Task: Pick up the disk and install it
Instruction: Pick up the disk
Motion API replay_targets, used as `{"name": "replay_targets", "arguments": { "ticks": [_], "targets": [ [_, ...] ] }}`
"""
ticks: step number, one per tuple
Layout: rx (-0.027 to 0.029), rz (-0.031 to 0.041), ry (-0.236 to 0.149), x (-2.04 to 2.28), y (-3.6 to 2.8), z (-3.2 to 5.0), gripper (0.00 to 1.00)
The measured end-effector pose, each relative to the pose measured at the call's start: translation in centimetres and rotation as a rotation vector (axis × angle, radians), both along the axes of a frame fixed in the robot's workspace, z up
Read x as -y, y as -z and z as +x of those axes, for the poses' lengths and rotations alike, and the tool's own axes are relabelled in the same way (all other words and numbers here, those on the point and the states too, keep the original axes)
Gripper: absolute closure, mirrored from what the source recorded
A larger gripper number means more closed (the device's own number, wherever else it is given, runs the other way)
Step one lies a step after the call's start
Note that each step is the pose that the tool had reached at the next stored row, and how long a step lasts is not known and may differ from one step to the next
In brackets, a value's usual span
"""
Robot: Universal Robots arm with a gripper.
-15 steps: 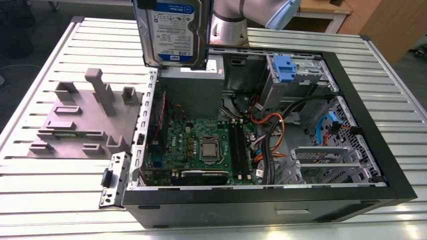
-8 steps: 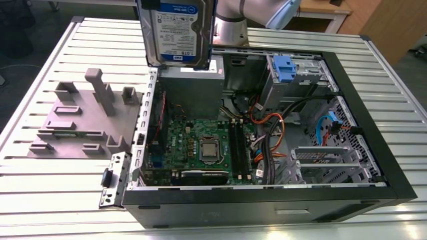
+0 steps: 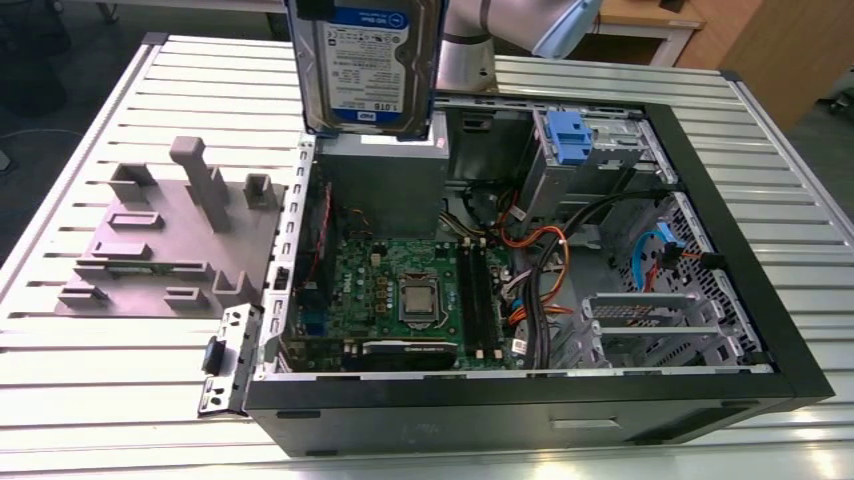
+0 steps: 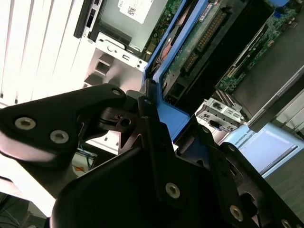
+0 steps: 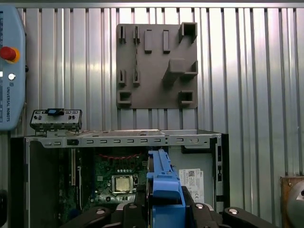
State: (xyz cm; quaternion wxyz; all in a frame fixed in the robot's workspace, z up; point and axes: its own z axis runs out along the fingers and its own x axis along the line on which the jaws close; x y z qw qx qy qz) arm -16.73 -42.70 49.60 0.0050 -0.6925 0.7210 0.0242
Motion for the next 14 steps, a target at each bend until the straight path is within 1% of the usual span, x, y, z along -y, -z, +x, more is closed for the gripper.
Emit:
{"name": "replay_targets", "arguments": {
  "ticks": [3, 14],
  "targets": [
    [-0.0001, -0.0001, 0.000, 0.01, 0.00, 0.26, 0.63],
    [-0.0001, -0.0001, 0.000, -0.01, 0.00, 0.42, 0.63]
  ]
}}
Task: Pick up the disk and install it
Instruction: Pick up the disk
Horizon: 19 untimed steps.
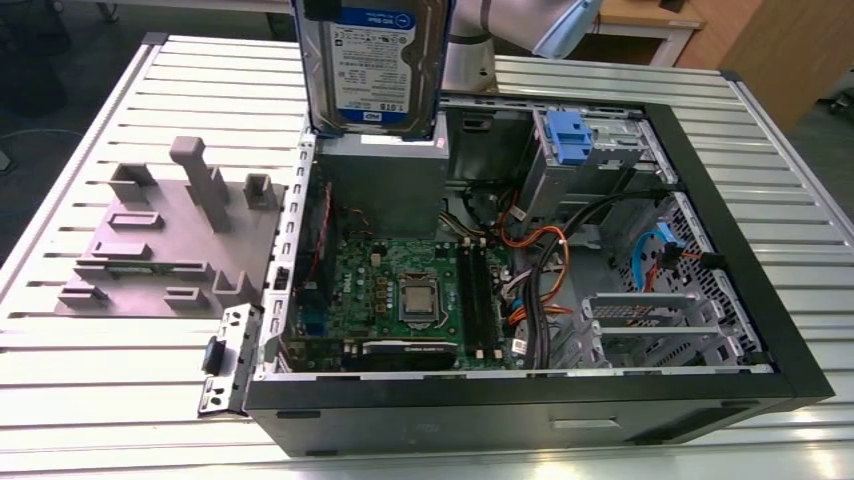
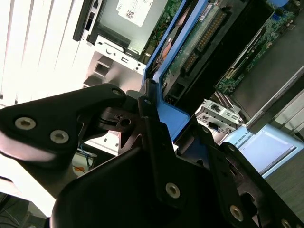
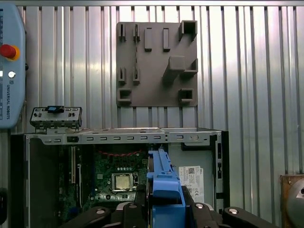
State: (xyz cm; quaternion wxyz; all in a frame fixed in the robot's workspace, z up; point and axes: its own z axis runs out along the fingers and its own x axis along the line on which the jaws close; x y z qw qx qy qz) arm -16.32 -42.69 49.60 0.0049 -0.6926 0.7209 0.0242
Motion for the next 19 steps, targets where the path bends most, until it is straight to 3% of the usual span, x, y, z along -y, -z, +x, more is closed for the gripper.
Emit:
{"name": "replay_targets", "arguments": {
  "ticks": [19],
  "targets": [
    [0.0000, 0.0001, 0.000, 0.00, 0.02, 3.21, 0.63]
  ]
}}
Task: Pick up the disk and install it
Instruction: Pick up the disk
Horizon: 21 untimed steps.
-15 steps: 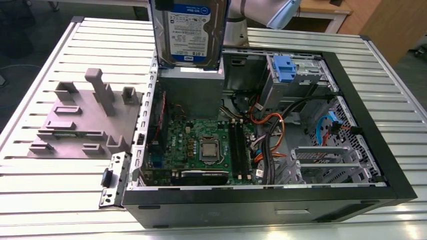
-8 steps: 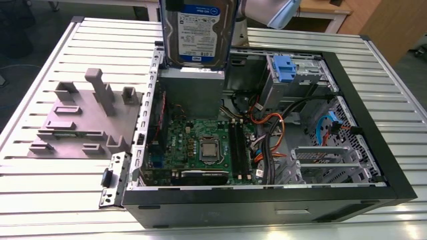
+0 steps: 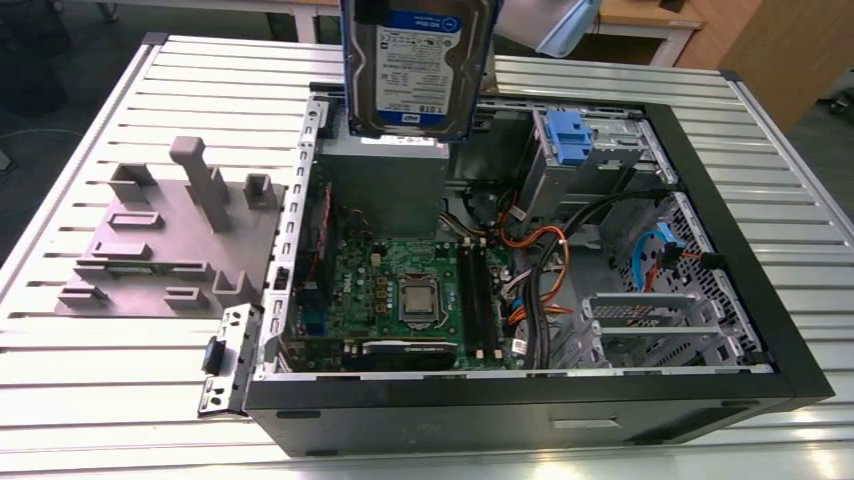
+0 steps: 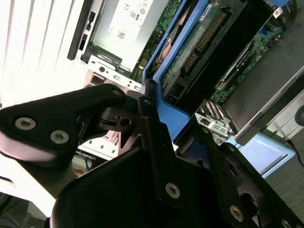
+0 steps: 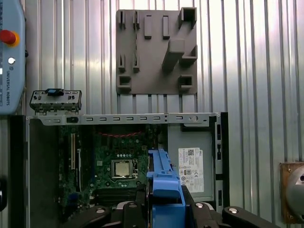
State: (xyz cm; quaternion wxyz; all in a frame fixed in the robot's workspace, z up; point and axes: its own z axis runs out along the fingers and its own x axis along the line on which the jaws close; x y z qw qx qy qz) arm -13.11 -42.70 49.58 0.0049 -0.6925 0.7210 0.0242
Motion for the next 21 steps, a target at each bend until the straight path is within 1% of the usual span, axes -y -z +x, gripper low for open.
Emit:
{"name": "replay_targets", "arguments": {
  "ticks": [4, 7, 12, 16, 19, 21],
  "targets": [
    [0.0000, 0.0000, 0.000, 0.00, 0.00, 0.67, 0.63],
    [0.0000, 0.0001, 0.000, 0.01, 0.00, 0.96, 0.63],
    [0.0000, -0.0001, 0.000, 0.00, 0.00, 0.99, 0.63],
    [0.0010, 0.0000, 0.000, 0.00, 0.00, 0.94, 0.63],
    [0.0047, 0.0041, 0.000, 0.00, 0.00, 0.92, 0.63],
    [0.0064, 0.0049, 0.000, 0.00, 0.01, 0.92, 0.63]
  ]
}}
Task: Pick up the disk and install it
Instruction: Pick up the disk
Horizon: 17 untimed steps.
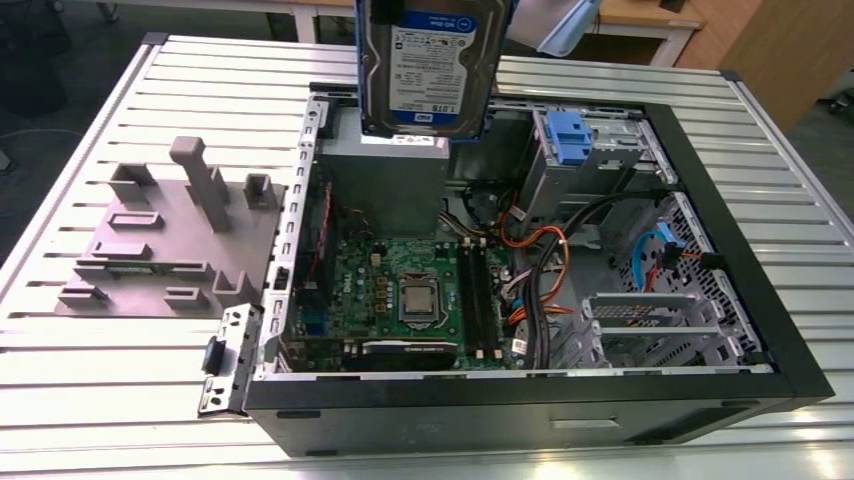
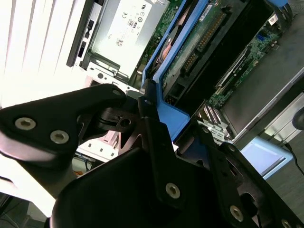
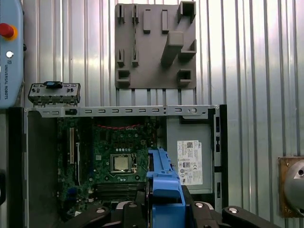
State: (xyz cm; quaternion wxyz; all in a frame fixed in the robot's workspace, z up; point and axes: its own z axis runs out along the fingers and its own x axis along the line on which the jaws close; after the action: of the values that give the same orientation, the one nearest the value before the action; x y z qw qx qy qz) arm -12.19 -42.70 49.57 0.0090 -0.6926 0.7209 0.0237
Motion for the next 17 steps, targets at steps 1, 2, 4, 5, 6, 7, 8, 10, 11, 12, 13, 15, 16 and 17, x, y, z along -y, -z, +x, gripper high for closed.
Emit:
{"name": "replay_targets", "arguments": {
  "ticks": [1, 2, 4, 5, 6, 7, 8, 10, 11, 12, 13, 15, 16, 17],
  "targets": [
    [0.0002, 0.0000, 0.000, 0.00, 0.00, 0.00, 0.63],
    [0.0003, 0.0000, 0.000, 0.00, 0.00, 0.00, 0.63],
    [0.0004, -0.0001, 0.000, 0.00, 0.00, 0.00, 0.63],
    [0.0005, 0.0000, 0.000, 0.02, 0.00, -0.01, 0.63],
    [0.0005, 0.0000, 0.000, 0.04, 0.00, -0.01, 0.63],
    [0.0004, -0.0001, 0.000, 0.08, -0.01, -0.01, 0.63],
    [0.0004, -0.0001, 0.000, 0.13, -0.01, 0.00, 0.63],
    [0.0004, -0.0002, 0.000, 0.26, -0.01, 0.00, 0.63],
    [0.0005, 0.0000, 0.000, 0.34, 0.00, 0.00, 0.63],
    [0.0004, 0.0000, 0.000, 0.42, 0.00, 0.00, 0.63],
    [0.0004, 0.0000, 0.000, 0.47, 0.00, 0.01, 0.63],
    [0.0004, -0.0001, 0.000, 0.50, 0.00, 0.12, 0.63],
    [0.0004, -0.0001, 0.000, 0.50, 0.00, 0.26, 0.63],
    [0.0004, -0.0001, 0.000, 0.51, -0.01, 0.44, 0.63]
  ]
}}
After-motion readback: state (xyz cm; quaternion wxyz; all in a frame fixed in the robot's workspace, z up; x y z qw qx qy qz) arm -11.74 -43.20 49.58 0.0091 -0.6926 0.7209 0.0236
